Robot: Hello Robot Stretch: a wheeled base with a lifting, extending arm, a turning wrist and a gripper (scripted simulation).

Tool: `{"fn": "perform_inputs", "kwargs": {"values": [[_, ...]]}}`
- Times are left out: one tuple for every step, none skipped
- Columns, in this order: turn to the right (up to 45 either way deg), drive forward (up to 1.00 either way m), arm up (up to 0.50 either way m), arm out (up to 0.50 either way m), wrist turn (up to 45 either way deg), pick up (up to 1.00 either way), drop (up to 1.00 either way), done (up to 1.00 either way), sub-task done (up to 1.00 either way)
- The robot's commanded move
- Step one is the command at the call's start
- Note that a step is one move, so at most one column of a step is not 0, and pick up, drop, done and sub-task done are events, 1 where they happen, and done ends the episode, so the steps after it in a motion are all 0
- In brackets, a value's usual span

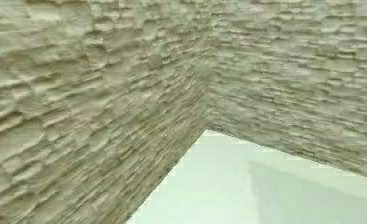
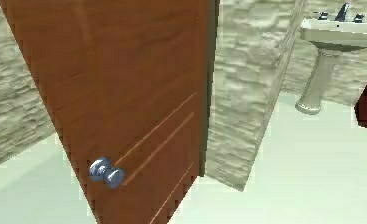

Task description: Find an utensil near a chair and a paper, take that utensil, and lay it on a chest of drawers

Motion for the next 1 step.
{"fn": "perform_inputs", "kwargs": {"values": [[-45.0, 0.00, 0.00, 0.00, 0.0, 0.00, 0.00, 0.00, 0.00]]}}
